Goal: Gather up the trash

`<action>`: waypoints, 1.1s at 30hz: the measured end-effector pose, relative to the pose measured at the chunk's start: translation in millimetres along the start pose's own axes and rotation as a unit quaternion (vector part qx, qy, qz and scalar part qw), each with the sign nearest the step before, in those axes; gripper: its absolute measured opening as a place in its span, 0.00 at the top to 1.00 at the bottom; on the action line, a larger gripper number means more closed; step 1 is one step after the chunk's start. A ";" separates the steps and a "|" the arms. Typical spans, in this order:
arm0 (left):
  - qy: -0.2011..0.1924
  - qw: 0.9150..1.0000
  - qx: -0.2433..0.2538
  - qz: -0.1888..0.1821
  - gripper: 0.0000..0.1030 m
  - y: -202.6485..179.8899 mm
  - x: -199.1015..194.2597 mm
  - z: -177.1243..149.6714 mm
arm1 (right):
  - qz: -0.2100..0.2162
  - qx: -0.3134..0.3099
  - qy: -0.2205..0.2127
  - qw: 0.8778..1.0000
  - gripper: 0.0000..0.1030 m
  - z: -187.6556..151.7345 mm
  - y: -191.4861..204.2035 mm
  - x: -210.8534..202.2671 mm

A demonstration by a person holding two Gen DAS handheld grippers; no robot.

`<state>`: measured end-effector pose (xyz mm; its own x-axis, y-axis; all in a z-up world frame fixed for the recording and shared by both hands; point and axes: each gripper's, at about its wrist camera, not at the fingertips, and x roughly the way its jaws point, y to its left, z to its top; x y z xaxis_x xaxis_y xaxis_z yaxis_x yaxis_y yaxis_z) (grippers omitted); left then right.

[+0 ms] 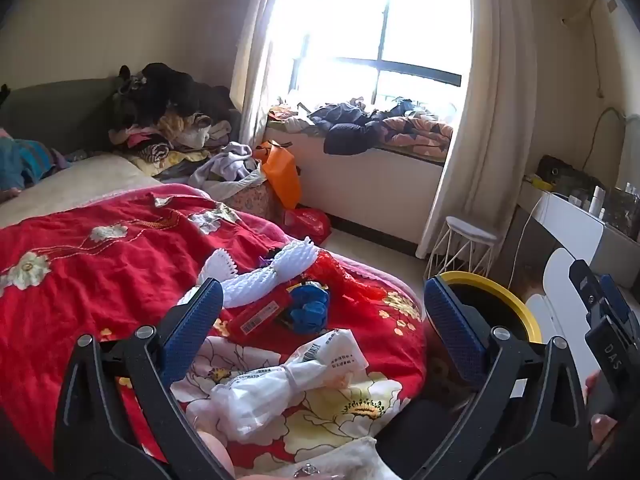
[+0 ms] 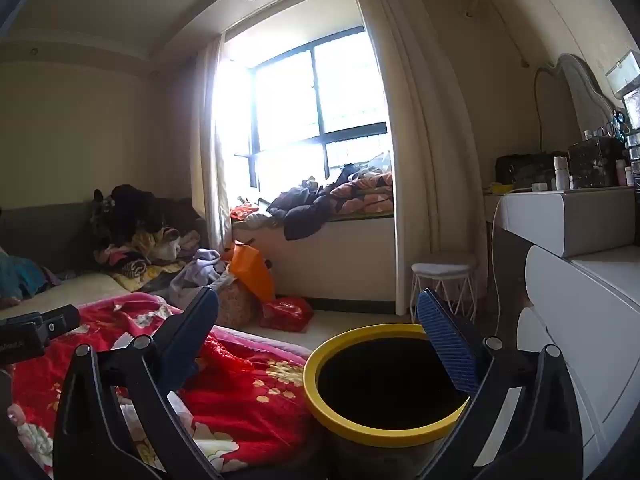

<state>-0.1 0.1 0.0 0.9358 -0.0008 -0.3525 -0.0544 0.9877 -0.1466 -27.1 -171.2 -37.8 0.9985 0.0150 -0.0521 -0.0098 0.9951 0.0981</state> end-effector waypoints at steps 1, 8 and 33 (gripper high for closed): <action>-0.002 1.000 0.000 0.000 0.10 0.0 -0.3 0.0 | 0.000 -0.001 0.000 1.000 0.06 0.0 0.4 0.1; -0.003 1.000 0.000 -0.002 0.10 -0.4 -3.2 -0.8 | 0.003 -0.004 0.002 1.000 0.06 -2.4 -0.3 -0.4; -0.001 1.000 0.000 -0.002 0.10 -2.9 0.0 0.0 | 0.007 -0.013 0.004 1.000 0.06 -5.4 3.8 2.1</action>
<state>0.0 -2.8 0.5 0.9364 -0.0049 -0.3509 -0.0500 0.9878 -0.1473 -25.3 -166.8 -42.9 0.9978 0.0301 -0.0591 -0.0257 0.9970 0.0730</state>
